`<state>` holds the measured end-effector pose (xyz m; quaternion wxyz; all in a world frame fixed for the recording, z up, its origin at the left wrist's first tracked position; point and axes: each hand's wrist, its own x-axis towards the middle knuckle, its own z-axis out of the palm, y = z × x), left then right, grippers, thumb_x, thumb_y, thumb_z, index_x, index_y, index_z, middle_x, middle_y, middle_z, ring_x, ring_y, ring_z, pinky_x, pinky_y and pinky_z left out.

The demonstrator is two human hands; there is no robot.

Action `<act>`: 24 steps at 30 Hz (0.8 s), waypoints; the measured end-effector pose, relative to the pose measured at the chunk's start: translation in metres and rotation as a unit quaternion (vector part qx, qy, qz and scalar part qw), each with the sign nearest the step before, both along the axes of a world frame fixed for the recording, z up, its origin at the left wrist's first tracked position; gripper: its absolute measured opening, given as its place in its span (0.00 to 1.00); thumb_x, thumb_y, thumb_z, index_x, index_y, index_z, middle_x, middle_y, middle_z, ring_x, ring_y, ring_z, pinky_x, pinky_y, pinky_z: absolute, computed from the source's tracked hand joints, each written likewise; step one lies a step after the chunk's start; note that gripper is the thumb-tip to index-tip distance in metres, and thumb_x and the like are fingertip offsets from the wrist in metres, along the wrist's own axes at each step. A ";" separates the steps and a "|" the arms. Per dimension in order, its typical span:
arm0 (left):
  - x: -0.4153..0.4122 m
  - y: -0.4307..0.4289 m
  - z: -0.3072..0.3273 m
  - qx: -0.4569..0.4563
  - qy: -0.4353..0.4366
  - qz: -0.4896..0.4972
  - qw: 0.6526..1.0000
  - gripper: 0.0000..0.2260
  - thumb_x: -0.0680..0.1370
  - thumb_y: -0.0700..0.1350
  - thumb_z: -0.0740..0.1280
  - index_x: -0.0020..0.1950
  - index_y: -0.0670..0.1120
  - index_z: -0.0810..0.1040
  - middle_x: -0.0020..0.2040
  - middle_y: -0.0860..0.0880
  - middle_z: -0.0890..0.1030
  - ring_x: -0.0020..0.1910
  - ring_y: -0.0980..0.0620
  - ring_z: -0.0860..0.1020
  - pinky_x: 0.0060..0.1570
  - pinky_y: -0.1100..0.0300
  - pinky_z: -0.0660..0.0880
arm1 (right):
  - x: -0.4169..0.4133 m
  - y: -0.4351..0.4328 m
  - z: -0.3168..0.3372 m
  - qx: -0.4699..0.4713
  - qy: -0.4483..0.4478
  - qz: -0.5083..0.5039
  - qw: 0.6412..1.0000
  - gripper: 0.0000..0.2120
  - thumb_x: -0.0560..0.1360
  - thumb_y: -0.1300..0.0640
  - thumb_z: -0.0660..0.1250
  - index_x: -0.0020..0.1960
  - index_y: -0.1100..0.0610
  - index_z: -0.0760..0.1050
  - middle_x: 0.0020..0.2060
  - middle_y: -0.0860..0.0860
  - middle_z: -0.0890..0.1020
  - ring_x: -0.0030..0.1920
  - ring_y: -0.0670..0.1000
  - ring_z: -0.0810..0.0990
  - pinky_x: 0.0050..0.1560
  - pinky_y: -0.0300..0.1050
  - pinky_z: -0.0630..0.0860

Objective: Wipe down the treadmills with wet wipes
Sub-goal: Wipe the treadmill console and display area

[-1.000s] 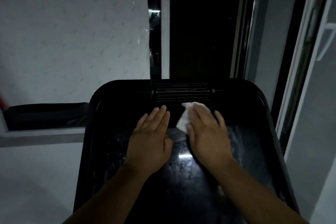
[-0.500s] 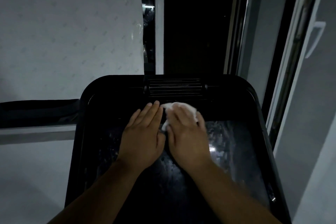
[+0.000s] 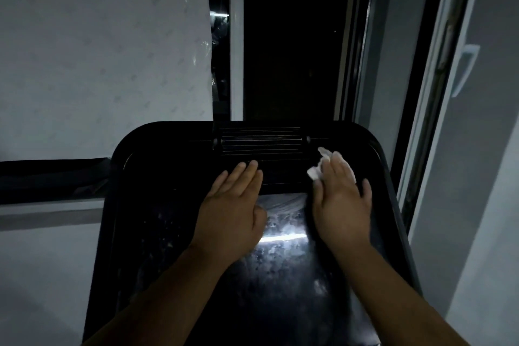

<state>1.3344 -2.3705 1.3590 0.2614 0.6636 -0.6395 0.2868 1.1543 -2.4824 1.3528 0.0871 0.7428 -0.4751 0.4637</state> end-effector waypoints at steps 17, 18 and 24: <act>0.015 0.026 0.009 0.043 -0.026 0.013 0.999 0.28 0.76 0.51 0.54 0.73 0.42 0.75 0.75 0.46 0.72 0.74 0.47 0.71 0.75 0.50 0.62 | 0.029 0.034 -0.011 -0.089 0.117 0.154 0.977 0.24 0.78 0.56 0.57 0.73 0.52 0.73 0.75 0.53 0.70 0.75 0.55 0.68 0.75 0.60 0.56; 0.019 0.034 0.007 0.050 -0.033 0.022 0.998 0.28 0.76 0.51 0.55 0.73 0.42 0.75 0.75 0.46 0.72 0.74 0.48 0.71 0.75 0.52 0.63 | 0.023 0.032 -0.007 -0.100 0.106 0.148 0.978 0.21 0.78 0.57 0.60 0.71 0.51 0.75 0.72 0.56 0.72 0.72 0.58 0.70 0.72 0.61 0.61; 0.040 0.057 0.001 0.059 -0.022 0.022 0.998 0.27 0.77 0.52 0.55 0.73 0.45 0.75 0.76 0.48 0.71 0.74 0.51 0.70 0.76 0.56 0.57 | 0.018 0.031 0.020 0.022 0.044 0.185 0.981 0.15 0.79 0.58 0.62 0.64 0.49 0.78 0.56 0.46 0.76 0.56 0.51 0.74 0.52 0.45 0.73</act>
